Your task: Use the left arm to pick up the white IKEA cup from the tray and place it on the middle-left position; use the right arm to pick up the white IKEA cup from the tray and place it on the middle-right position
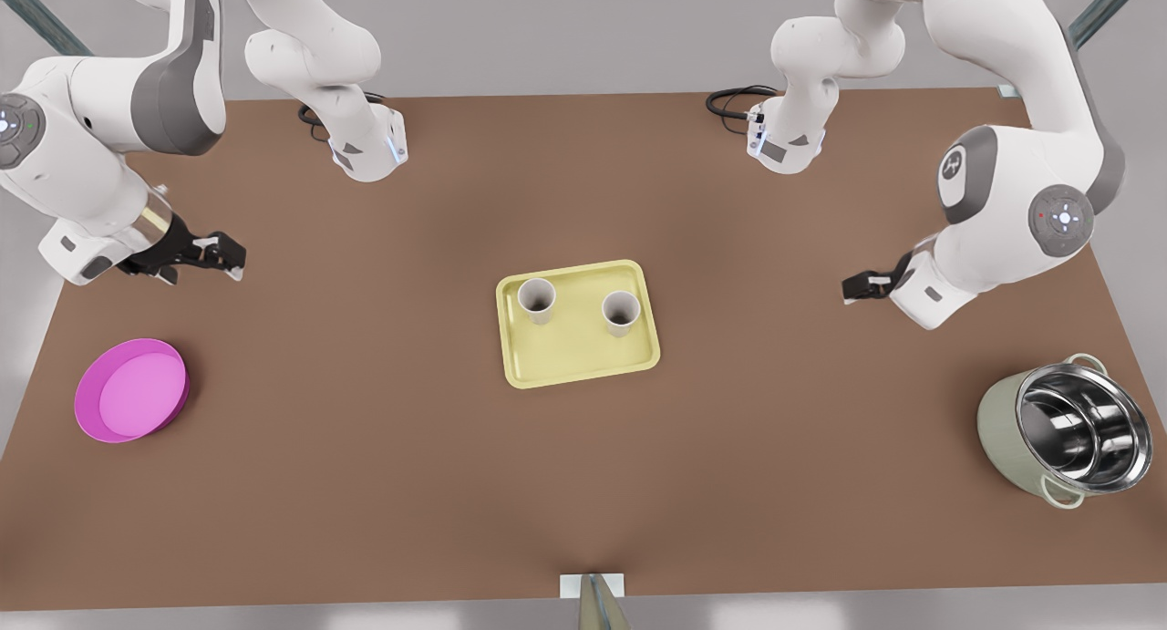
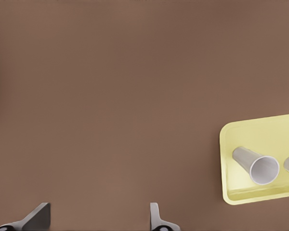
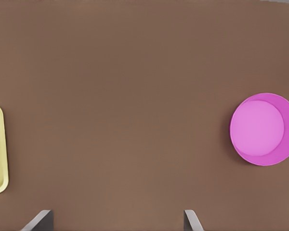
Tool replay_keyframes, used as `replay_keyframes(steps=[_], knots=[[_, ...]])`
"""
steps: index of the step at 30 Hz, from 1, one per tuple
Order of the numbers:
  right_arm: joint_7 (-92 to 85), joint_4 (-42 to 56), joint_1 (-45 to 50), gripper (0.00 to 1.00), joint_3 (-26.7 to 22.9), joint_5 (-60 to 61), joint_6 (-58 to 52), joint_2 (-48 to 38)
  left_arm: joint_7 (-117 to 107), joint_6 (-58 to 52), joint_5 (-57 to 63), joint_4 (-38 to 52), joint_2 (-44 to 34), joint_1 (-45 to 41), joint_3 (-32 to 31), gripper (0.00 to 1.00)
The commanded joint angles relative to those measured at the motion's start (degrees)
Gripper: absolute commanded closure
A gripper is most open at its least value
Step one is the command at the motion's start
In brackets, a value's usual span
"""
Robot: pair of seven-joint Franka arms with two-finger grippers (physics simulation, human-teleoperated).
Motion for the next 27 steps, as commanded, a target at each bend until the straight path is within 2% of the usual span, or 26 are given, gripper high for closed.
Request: replay_keyframes(steps=[1, 2, 5, 8, 11, 12, 14, 18, 27], knots=[[-3.30, 0.03, 0.76, 0.00, 0.17, 0.42, 1.75, 0.02, 6.52, 4.70, -0.78, -1.40, -0.60, 0.62, 0.26, 0.00], [-3.30, 0.03, 0.76, 0.00, 0.17, 0.25, 1.75, 0.02, 5.90, 4.61, -1.57, 0.61, 0.18, 1.24, 0.44, 0.00], [-1.90, 0.20, 1.73, 0.00, 0.34, 0.34, 1.75, 1.17, 4.23, 2.15, -0.78, -0.70, -0.16, 1.15, 0.00, 0.00], [18.75, 0.29, 16.93, 0.00, 0.34, 0.34, 2.63, 6.35, 4.14, 3.11, 1.15, -0.79, -0.16, 0.54, -0.26, 0.00], [39.14, 0.11, 31.87, 0.00, 0.43, 0.42, 13.97, 12.94, 4.14, 4.87, 1.94, -1.40, 0.36, 0.36, -0.26, 0.00], [41.00, 0.03, 33.63, 0.00, 0.52, 0.42, 16.08, 15.14, 4.23, 4.87, 1.94, -1.49, 0.45, 0.36, -0.26, 0.00], [45.03, -0.24, 36.01, 0.00, 0.96, 0.42, 22.75, 20.41, 4.23, 5.05, 1.94, -1.49, 0.45, 0.36, -0.26, 0.00], [48.20, -2.43, 38.38, 0.00, 1.05, 0.51, 27.86, 24.19, 4.32, 5.40, 1.94, -1.84, 0.63, 0.36, -0.26, 0.00], [48.20, -17.46, 39.79, 0.00, 1.05, 0.34, 38.84, 21.12, 4.41, 9.35, 1.94, -5.18, 0.54, 0.27, -0.26, 0.00]])
